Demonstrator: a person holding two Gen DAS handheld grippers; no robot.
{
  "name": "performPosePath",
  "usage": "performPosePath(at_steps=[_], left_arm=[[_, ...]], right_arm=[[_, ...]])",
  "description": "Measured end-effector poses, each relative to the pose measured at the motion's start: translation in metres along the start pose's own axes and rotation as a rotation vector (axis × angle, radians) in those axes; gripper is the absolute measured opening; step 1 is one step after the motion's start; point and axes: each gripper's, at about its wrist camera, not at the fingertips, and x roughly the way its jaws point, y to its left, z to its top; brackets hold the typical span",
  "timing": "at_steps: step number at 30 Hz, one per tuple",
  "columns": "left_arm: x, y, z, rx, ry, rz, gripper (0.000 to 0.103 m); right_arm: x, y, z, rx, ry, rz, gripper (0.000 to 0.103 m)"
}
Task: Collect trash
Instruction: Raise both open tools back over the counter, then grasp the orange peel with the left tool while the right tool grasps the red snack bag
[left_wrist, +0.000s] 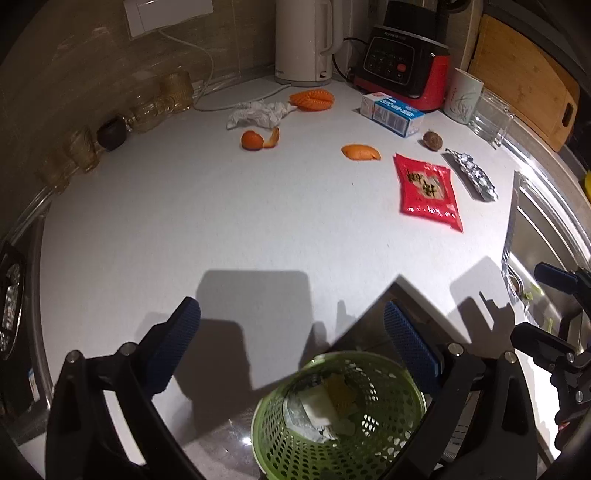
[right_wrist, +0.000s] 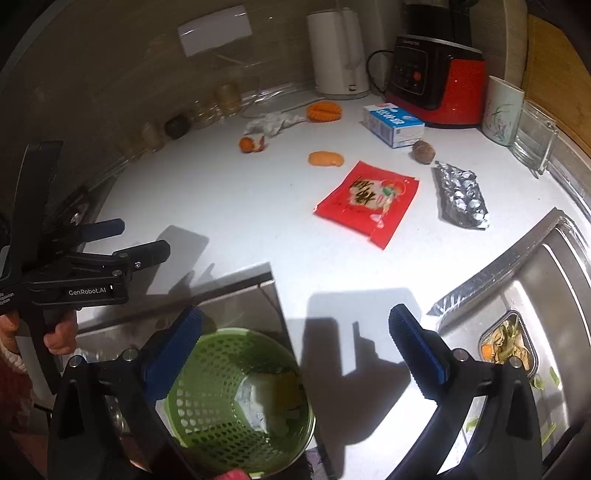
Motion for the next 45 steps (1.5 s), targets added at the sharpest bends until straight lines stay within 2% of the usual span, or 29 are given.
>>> performPosePath(at_steps=[5, 11, 17, 22, 28, 36, 43, 45], left_arm=[[0.038, 0.014, 0.053, 0.011, -0.038, -0.004, 0.095], [0.103, 0.036, 0.112, -0.017, -0.037, -0.001, 0.095], [0.147, 0.041, 0.145, -0.028, -0.020, -0.003, 0.095], [0.167, 0.038, 0.155, -0.025, -0.002, -0.013, 0.095], [0.176, 0.040, 0.161, -0.030, 0.009, -0.012, 0.095], [0.182, 0.044, 0.163, -0.044, 0.022, -0.008, 0.095], [0.185, 0.048, 0.164, -0.060, 0.036, -0.002, 0.083], [0.187, 0.048, 0.165, -0.059, 0.040, 0.008, 0.080]], right_arm=[[0.028, -0.019, 0.036, 0.125, -0.033, -0.081, 0.100], [0.075, -0.039, 0.064, 0.262, -0.040, -0.184, 0.100], [0.112, -0.057, 0.078, 0.372, -0.025, -0.284, 0.100], [0.129, -0.065, 0.086, 0.422, -0.010, -0.348, 0.100], [0.140, -0.062, 0.093, 0.414, 0.008, -0.400, 0.100], [0.149, -0.063, 0.093, 0.435, 0.024, -0.411, 0.100], [0.153, -0.059, 0.093, 0.409, 0.031, -0.445, 0.100], [0.153, -0.058, 0.093, 0.399, 0.031, -0.458, 0.095]])
